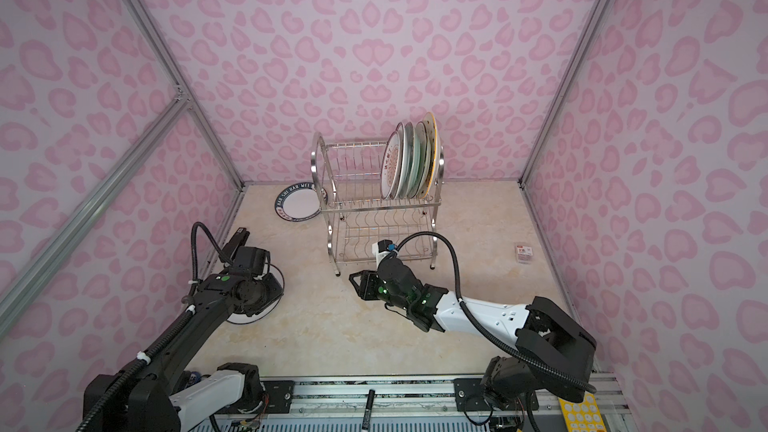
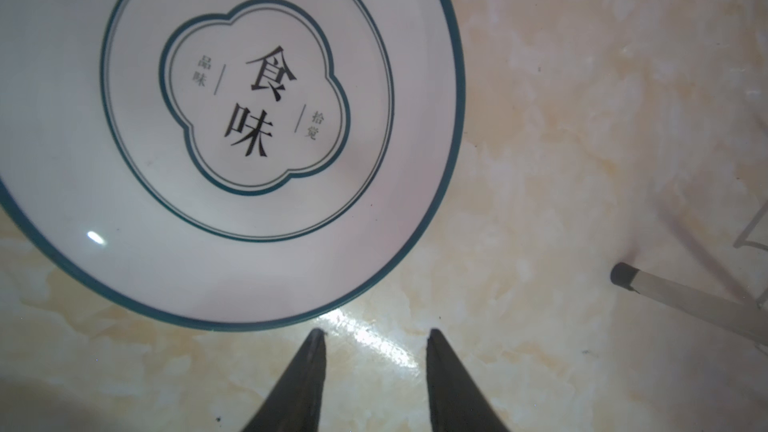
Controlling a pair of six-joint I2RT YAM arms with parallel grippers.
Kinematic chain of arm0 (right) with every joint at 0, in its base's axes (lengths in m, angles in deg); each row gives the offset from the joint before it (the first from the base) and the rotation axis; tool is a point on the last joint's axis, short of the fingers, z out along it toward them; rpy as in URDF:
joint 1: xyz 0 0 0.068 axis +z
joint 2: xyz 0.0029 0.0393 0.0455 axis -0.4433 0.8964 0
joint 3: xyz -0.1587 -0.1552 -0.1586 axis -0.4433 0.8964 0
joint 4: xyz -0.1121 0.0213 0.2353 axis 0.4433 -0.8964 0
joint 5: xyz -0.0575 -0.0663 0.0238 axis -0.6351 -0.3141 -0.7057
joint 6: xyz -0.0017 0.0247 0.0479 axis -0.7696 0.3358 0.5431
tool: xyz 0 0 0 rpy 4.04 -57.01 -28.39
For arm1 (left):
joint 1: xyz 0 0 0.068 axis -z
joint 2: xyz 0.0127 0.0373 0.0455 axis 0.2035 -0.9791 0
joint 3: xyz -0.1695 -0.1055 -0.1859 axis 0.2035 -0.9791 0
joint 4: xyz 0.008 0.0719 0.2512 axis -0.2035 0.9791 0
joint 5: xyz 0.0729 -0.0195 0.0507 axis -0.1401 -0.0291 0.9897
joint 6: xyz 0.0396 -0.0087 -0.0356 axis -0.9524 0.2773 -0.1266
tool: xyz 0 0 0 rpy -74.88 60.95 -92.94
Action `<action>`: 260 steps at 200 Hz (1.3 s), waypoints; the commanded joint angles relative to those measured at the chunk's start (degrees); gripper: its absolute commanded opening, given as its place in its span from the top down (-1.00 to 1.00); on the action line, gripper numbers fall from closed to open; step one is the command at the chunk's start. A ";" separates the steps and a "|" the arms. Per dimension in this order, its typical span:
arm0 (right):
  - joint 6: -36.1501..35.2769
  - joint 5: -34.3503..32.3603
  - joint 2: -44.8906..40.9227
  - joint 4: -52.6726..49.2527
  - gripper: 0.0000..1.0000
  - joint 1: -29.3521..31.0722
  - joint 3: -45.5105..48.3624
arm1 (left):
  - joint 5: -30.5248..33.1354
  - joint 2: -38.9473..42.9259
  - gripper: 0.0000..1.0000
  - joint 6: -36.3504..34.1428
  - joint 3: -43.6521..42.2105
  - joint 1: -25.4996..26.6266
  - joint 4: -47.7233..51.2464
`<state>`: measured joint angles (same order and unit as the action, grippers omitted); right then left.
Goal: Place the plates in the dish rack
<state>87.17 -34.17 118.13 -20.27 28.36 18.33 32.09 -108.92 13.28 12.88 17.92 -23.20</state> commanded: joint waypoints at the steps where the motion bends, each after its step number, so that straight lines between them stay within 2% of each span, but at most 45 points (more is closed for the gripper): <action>1: -0.77 0.35 0.33 0.46 0.18 -0.12 0.13 | -0.55 -1.68 0.14 1.35 -0.60 -0.33 -4.05; 32: -1.12 0.40 0.01 0.22 0.19 -0.51 0.31 | -0.04 -4.46 0.15 0.71 -1.18 -1.55 -6.00; 132: -1.13 1.16 0.49 -0.25 0.19 -1.56 0.52 | -4.63 -11.45 0.25 -3.86 -0.57 -1.96 -9.39; 149: -1.12 1.16 0.61 -0.25 0.19 -1.60 0.55 | -5.04 -11.89 0.25 -4.39 -0.66 -1.88 -9.69; 157: -1.12 1.00 0.55 -0.27 0.19 -1.52 0.52 | -5.06 -12.12 0.35 -4.54 -0.60 -1.92 -9.70; 260: -1.21 0.63 0.26 -1.02 0.19 -1.61 0.62 | -9.25 -12.46 0.38 -5.33 0.29 0.12 -10.24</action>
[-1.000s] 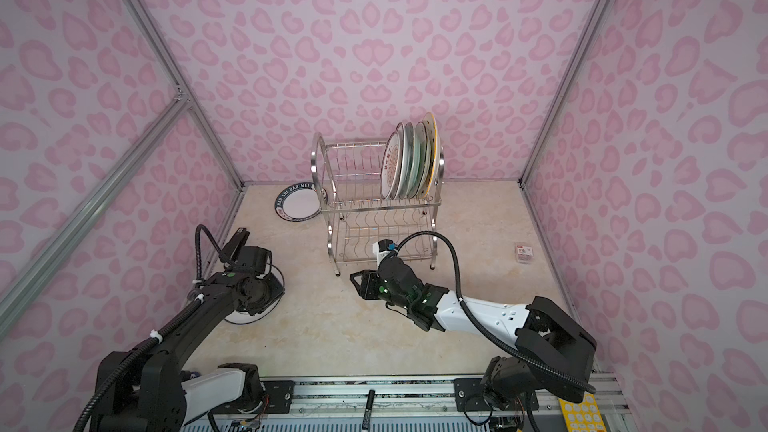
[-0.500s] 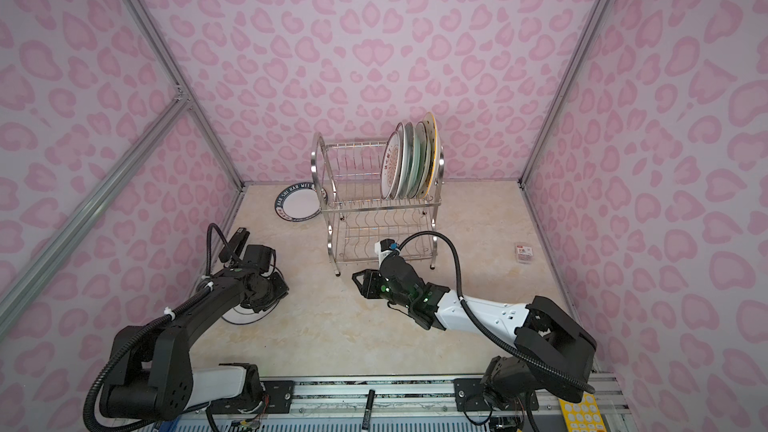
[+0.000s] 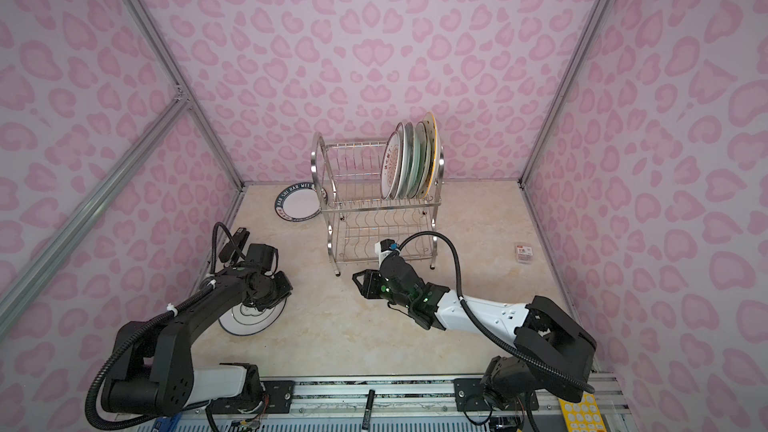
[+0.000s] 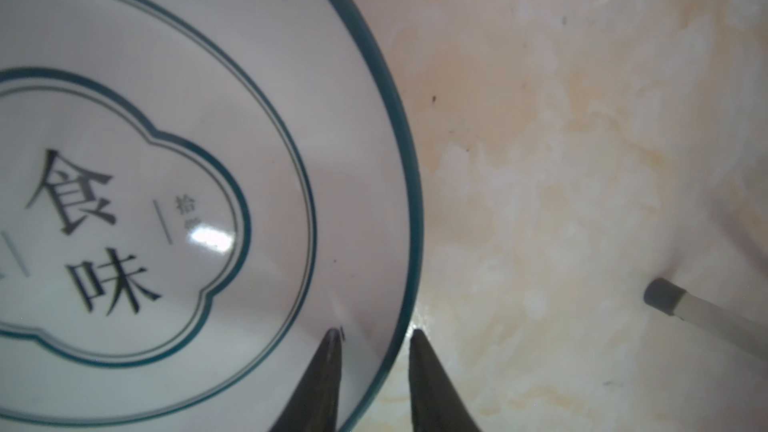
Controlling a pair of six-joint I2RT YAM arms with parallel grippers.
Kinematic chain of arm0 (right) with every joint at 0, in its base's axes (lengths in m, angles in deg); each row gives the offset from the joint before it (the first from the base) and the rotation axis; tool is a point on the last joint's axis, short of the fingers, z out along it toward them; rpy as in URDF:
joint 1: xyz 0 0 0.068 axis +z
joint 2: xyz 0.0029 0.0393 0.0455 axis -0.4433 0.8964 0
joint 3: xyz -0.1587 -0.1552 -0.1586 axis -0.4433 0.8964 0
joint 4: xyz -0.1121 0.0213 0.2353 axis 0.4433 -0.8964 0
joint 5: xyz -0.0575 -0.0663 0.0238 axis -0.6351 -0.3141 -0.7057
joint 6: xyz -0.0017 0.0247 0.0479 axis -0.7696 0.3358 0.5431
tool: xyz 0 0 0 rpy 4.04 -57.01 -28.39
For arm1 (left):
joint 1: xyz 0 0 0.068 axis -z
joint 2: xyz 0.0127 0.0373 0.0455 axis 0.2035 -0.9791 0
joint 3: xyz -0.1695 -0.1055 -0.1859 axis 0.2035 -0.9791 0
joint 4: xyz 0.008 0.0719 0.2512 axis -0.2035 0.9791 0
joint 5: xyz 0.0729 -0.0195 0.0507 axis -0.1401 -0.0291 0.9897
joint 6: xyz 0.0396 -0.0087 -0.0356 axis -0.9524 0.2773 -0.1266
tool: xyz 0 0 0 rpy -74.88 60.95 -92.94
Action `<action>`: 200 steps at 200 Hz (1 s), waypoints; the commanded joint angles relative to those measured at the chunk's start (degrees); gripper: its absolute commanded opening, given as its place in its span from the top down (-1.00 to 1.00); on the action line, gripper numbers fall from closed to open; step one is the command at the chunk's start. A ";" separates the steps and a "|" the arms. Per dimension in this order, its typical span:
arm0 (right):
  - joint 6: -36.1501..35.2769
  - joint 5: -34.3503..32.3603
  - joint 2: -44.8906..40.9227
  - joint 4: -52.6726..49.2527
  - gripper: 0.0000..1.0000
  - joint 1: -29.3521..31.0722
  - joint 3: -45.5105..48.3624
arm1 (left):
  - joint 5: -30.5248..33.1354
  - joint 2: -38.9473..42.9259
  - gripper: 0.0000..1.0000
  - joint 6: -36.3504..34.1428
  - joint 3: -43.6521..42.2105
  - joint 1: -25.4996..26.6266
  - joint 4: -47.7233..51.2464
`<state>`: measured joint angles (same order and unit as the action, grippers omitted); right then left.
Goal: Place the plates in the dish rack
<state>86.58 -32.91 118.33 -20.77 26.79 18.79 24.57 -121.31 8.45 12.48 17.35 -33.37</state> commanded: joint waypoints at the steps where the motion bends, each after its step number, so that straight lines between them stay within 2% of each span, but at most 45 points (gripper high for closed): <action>1: -0.62 -0.63 0.07 -0.49 0.19 -0.03 0.13 | -1.74 -0.08 0.38 -0.50 0.69 0.75 -0.04; 41: -0.58 -0.63 0.19 -0.60 0.19 -0.02 0.15 | -2.54 -1.66 0.40 -0.34 1.88 3.49 -0.03; 97: -0.88 -0.81 0.05 -1.11 0.19 -0.02 0.01 | -4.75 -2.01 0.39 -1.03 3.68 4.31 -0.14; 140: -1.18 -0.68 0.07 -1.50 0.19 -0.18 -0.07 | 1.57 -0.20 0.35 -2.23 5.02 3.58 3.68; 200: -1.23 -0.37 0.24 -1.62 0.16 -0.29 -0.33 | -2.69 -2.29 0.36 -3.77 3.13 3.00 1.51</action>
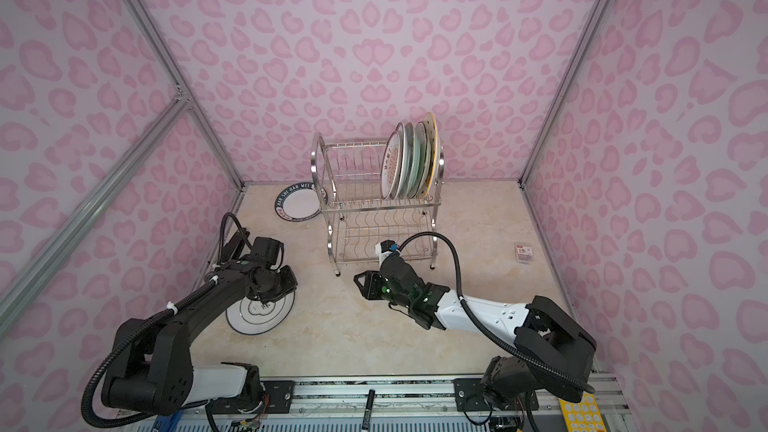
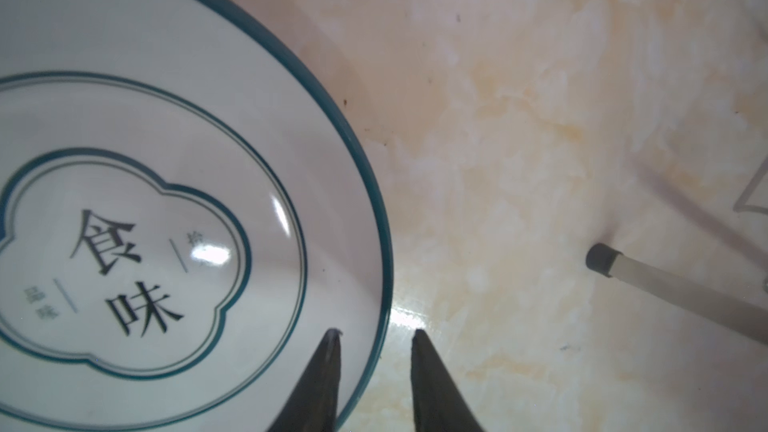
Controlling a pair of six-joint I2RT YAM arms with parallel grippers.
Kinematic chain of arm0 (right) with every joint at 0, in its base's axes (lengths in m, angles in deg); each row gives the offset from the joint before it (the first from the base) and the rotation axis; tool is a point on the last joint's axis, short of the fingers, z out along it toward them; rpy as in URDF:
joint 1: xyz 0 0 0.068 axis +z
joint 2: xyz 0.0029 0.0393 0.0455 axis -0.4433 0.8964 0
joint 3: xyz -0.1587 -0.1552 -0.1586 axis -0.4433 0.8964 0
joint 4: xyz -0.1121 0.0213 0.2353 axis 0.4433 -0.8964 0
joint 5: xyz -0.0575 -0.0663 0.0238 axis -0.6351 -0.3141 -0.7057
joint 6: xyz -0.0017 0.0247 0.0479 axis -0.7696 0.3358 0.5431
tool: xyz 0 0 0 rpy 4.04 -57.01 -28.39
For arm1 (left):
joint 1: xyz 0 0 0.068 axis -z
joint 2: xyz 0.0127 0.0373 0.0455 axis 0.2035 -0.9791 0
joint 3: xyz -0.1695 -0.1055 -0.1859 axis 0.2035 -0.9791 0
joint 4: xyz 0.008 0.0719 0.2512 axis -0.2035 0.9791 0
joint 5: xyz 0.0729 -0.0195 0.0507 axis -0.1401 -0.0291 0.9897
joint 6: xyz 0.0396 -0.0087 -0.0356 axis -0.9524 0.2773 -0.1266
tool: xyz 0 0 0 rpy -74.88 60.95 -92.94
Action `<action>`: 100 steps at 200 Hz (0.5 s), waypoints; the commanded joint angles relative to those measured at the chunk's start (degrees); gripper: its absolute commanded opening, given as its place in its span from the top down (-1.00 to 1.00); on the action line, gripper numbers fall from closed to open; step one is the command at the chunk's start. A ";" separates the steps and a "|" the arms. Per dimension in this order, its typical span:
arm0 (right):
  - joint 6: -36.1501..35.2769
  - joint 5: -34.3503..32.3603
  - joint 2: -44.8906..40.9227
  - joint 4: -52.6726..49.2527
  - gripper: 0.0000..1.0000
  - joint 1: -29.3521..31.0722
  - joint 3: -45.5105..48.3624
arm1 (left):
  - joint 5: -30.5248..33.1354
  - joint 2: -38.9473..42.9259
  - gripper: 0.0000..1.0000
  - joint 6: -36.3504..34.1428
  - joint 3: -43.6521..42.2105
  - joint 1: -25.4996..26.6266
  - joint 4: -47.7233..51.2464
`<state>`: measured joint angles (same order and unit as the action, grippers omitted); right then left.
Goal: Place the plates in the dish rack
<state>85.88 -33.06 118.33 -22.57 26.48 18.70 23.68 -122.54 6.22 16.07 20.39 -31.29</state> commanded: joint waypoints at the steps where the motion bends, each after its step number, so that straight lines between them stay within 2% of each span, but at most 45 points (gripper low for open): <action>1: -0.53 -0.22 0.24 0.13 0.16 0.02 -0.25 | -1.90 -1.11 0.36 -1.62 -0.49 -0.08 -0.62; 100: -0.64 -0.22 0.59 -0.38 0.16 0.01 -0.40 | -6.43 -4.37 0.35 -2.40 0.32 2.94 -2.57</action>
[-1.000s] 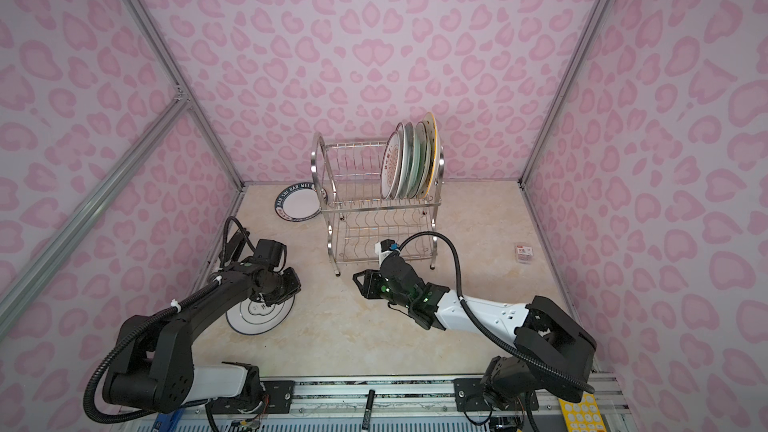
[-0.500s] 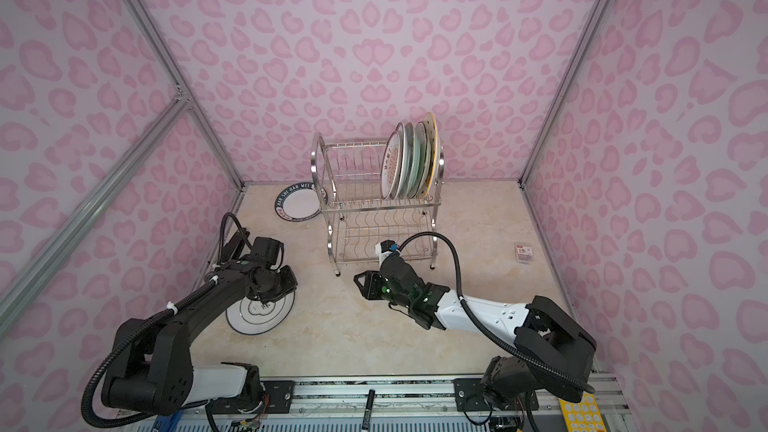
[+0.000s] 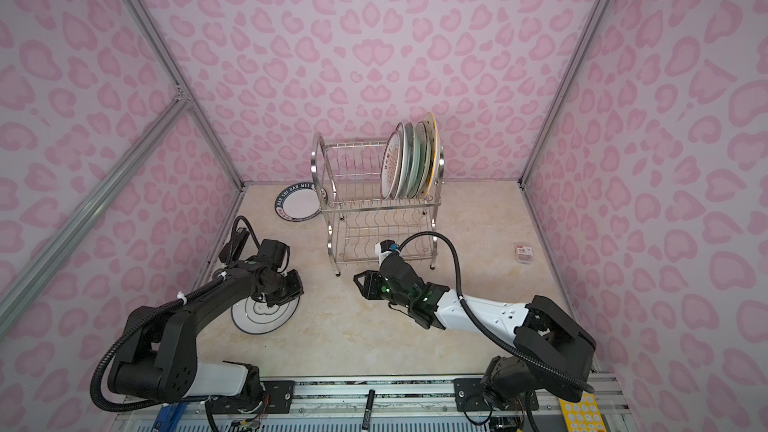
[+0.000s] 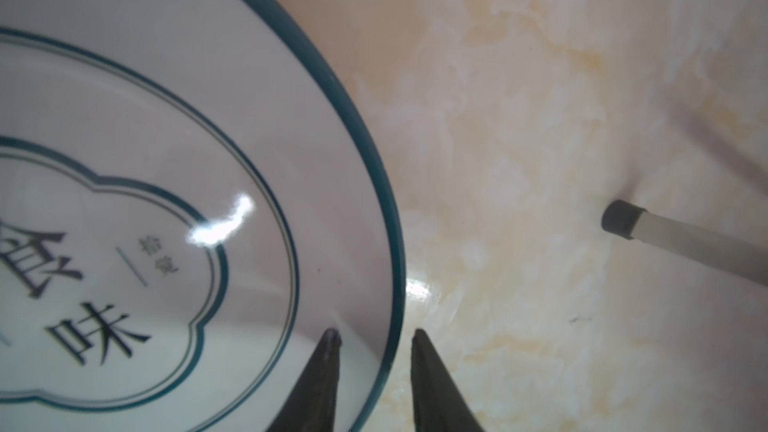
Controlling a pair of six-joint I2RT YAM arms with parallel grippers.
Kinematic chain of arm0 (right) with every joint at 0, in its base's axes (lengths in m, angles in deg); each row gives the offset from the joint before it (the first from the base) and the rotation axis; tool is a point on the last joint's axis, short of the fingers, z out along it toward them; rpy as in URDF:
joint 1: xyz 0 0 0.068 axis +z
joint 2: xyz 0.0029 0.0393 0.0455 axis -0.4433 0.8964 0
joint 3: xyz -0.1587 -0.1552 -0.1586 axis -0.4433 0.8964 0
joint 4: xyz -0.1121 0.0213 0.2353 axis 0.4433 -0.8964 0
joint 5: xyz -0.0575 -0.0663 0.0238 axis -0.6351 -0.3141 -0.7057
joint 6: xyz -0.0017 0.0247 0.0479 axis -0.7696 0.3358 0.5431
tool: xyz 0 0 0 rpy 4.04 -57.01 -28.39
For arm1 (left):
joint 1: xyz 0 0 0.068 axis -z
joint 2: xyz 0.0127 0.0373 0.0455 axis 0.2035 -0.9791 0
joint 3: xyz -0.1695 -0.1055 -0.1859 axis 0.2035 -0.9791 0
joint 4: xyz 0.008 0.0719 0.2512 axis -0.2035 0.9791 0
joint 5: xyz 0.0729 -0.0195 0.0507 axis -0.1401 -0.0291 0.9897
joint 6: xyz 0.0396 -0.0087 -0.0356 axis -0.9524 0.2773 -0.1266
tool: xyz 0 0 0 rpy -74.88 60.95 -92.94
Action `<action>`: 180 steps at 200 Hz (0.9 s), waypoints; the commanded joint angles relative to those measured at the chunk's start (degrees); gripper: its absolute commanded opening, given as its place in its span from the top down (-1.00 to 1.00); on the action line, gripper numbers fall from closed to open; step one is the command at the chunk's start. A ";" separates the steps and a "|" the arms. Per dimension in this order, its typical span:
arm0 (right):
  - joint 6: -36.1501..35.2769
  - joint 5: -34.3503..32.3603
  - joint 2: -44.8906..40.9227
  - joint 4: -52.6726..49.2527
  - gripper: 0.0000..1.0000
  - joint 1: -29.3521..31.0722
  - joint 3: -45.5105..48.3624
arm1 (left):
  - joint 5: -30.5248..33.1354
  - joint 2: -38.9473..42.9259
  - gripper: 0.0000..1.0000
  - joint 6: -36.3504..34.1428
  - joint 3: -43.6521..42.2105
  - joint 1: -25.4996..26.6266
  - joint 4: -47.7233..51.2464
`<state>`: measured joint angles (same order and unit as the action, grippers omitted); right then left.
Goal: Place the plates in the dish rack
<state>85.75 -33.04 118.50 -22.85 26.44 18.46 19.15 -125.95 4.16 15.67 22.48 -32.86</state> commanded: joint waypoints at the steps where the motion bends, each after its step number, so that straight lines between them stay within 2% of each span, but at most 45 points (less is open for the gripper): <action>1: -0.50 -0.24 0.42 -0.12 0.16 0.06 -0.18 | -1.90 -1.02 0.36 -0.35 0.74 0.94 -1.02; 78: 0.04 -0.19 0.64 0.29 0.16 0.05 0.20 | -7.38 -1.10 0.36 2.81 0.48 4.65 -5.99; 113: 1.85 0.75 1.62 1.50 0.16 0.36 0.19 | -4.68 1.35 0.35 2.62 2.04 4.56 -3.51; 134: 5.74 1.65 3.98 4.60 0.18 1.42 0.22 | -2.48 3.87 0.35 2.72 1.91 3.14 -1.63; 180: 14.04 3.12 9.63 9.50 0.18 3.20 -1.38 | 1.25 13.10 0.34 2.64 -0.99 -3.74 1.96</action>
<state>93.60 -31.36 125.39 -18.44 29.04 17.98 17.08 -116.75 6.98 15.83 20.82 -34.17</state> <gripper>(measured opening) 0.402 0.328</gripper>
